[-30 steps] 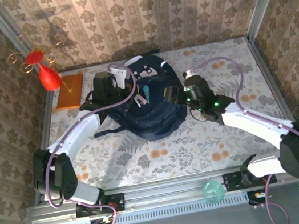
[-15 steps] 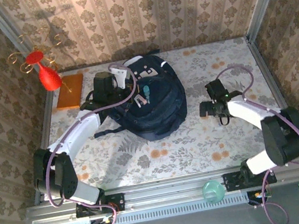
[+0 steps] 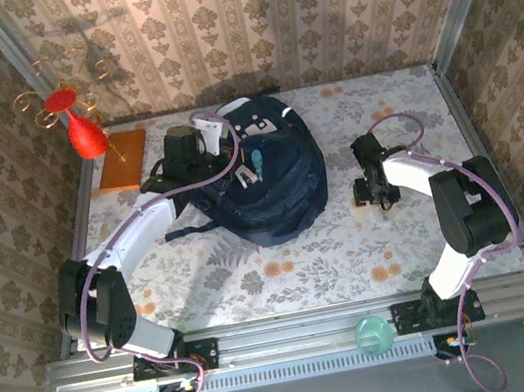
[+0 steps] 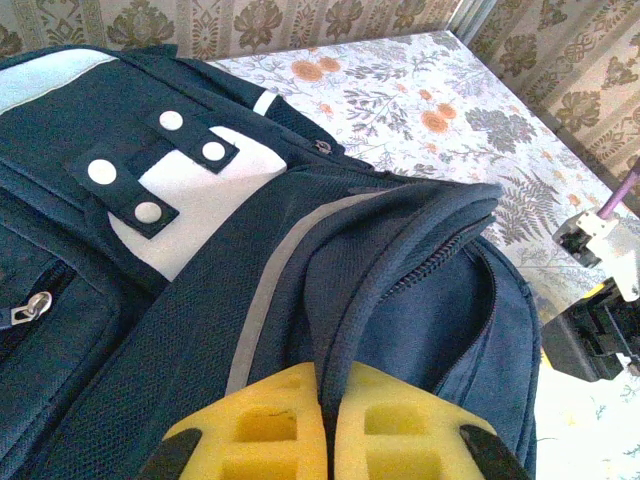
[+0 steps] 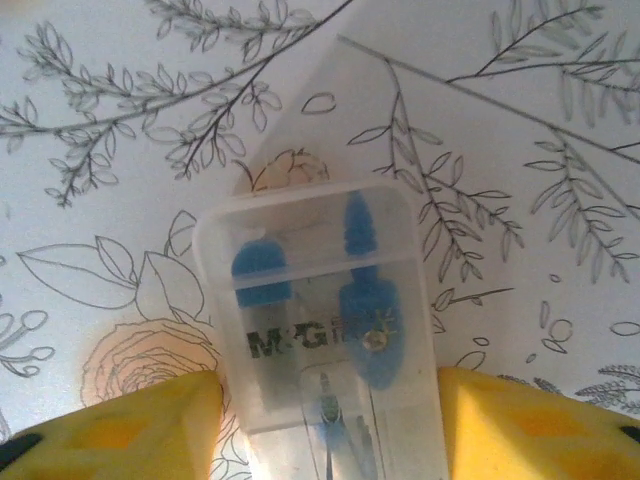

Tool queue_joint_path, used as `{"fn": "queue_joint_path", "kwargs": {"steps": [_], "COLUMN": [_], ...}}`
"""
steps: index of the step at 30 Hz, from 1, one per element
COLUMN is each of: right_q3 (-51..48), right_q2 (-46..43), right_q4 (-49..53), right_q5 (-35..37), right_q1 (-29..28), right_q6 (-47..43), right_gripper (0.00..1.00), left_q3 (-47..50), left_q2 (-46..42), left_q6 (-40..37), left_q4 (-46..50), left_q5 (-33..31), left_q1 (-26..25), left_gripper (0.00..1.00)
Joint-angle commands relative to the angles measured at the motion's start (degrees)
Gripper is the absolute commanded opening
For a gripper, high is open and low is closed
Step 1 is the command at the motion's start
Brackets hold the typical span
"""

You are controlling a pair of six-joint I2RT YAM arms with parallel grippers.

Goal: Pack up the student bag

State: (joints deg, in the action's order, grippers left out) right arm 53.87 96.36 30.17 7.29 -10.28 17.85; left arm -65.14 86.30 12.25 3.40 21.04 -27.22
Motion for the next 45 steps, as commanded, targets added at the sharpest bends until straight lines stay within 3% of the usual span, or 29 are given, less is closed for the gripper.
{"fn": "queue_joint_path", "kwargs": {"steps": [1, 7, 12, 17, 19, 22, 30, 39, 45], "right_q3": [1.34, 0.29, -1.16, -1.67, -1.75, -0.4, 7.96, 13.18, 12.57], "right_q2": [0.91, -1.27, -9.63, -19.48, -20.59, -19.21, -6.61, 4.51, 5.68], "right_q4": [2.27, 1.01, -2.31, -8.42, -13.98, -20.97, -29.49, -38.57, -44.83], "right_q5": [-2.38, -4.26, -9.89, -23.06, -31.48, -36.45, -35.34, -32.6, -21.4], "right_q1": [0.43, 0.74, 0.79, 0.67, -0.06, -3.78, -15.59, -17.82, -18.1], "right_q6": [-1.34, -1.18, -0.28, 5.74, 10.69, 16.95, 23.87, 34.74, 42.24], "right_gripper": [0.54, 0.43, 0.39, 0.38, 0.38, 0.38, 0.38, 0.38, 0.39], "left_q3": [-0.33, -0.43, -0.1, 0.07, -0.03, -0.08, 0.01, 0.18, 0.25], "left_q2": [-0.15, 0.07, -0.13, -0.19, -0.23, -0.25, -0.47, -0.94, -0.75], "left_q6": [0.14, -0.03, -0.28, -0.39, -0.46, -0.32, 0.36, 1.01, 1.37], "left_q4": [-3.44, -3.4, -3.28, -3.11, -3.05, -3.01, -3.13, -3.62, -4.1], "left_q5": [0.58, 0.5, 0.5, 0.41, 0.41, 0.5, 1.27, 1.8, 2.08], "left_q1": [0.76, 0.68, 0.7, 0.68, 0.73, 0.75, 0.68, 0.68, 0.72], "left_gripper": [0.0, 0.0, 0.0, 0.0, 0.0, 0.0, 0.0, 0.0, 0.0]}}
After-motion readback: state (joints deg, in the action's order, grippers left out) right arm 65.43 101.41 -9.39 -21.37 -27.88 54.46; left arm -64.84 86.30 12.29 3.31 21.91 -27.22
